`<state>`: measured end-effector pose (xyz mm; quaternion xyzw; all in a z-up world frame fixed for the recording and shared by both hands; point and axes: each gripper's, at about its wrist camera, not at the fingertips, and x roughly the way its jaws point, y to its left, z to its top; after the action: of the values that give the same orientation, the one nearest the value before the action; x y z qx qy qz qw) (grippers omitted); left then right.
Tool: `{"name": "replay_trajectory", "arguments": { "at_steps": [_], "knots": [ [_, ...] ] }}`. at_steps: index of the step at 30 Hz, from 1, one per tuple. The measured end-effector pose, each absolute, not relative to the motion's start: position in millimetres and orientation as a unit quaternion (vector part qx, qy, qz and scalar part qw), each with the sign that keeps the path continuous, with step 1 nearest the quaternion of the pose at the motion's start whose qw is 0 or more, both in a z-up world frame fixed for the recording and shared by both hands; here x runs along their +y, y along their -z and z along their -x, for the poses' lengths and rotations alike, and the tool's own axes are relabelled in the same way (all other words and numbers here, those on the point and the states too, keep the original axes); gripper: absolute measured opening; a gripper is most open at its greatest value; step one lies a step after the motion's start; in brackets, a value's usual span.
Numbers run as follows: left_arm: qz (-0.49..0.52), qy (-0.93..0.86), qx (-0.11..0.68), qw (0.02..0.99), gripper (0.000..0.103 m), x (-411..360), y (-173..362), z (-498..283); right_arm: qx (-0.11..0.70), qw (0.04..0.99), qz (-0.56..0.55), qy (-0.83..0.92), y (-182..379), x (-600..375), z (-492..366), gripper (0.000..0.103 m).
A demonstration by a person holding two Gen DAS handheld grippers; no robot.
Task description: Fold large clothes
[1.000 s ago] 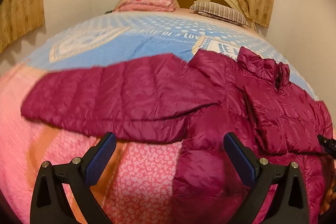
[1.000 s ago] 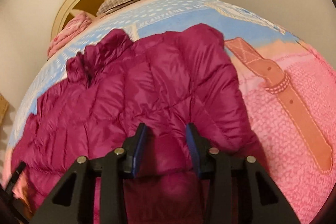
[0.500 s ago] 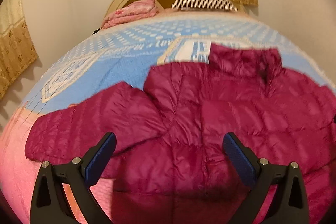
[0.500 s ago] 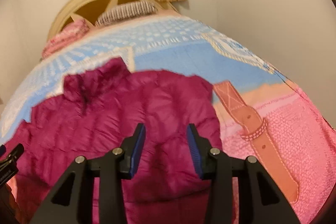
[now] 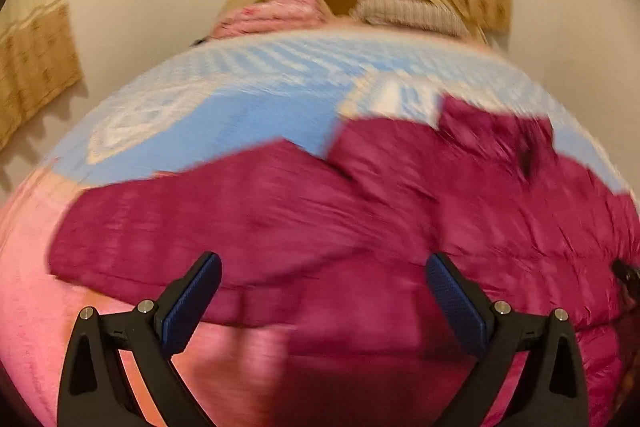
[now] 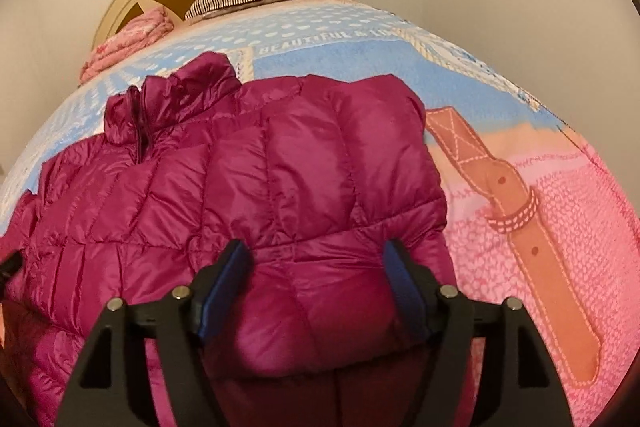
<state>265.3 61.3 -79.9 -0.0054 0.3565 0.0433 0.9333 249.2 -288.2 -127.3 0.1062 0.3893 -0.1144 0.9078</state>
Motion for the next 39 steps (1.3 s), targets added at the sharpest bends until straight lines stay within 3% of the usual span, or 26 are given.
{"name": "replay_trajectory", "arguments": {
  "at_steps": [5, 11, 20, 22, 26, 27, 32, 39],
  "knots": [
    [0.044, -0.147, 0.332, 0.931, 0.102, 178.6, 60.9, -257.0, 0.375, 0.912, -0.123, 0.111, 125.5, -289.5, -242.3, 0.073],
    [0.119, -0.278, 0.346, 0.888, 0.102, 299.9, 74.9, -261.6, 0.387, 0.910, -0.100, 0.114, 127.0, -283.4, -248.8, 0.078],
    [0.201, -0.237, 0.392, 0.866, 0.098, 332.7, 132.2, -279.1, 0.392, 0.908, -0.095, 0.114, 129.1, -282.5, -251.1, 0.080],
    [0.194, -0.230, 0.386, 0.872, 0.074, 323.9, 129.2, -278.2, 0.393, 0.908, -0.092, 0.115, 129.5, -281.5, -251.5, 0.081],
    [0.188, -0.221, 0.379, 0.879, 0.045, 324.0, 129.5, -274.6, 0.394, 0.907, -0.092, 0.114, 129.7, -281.6, -251.8, 0.081],
    [0.200, -0.205, 0.371, 0.883, 0.032, 326.3, 128.9, -271.0, 0.394, 0.908, -0.092, 0.114, 129.7, -281.7, -251.7, 0.082],
    [0.189, -0.197, 0.368, 0.889, 0.026, 319.9, 120.6, -272.4, 0.392, 0.908, -0.097, 0.112, 129.4, -281.7, -251.3, 0.082],
    [0.138, -0.163, 0.292, 0.932, 0.025, 265.8, 51.7, -276.6, 0.388, 0.910, -0.106, 0.106, 129.4, -284.4, -249.7, 0.082]
  ]
}}
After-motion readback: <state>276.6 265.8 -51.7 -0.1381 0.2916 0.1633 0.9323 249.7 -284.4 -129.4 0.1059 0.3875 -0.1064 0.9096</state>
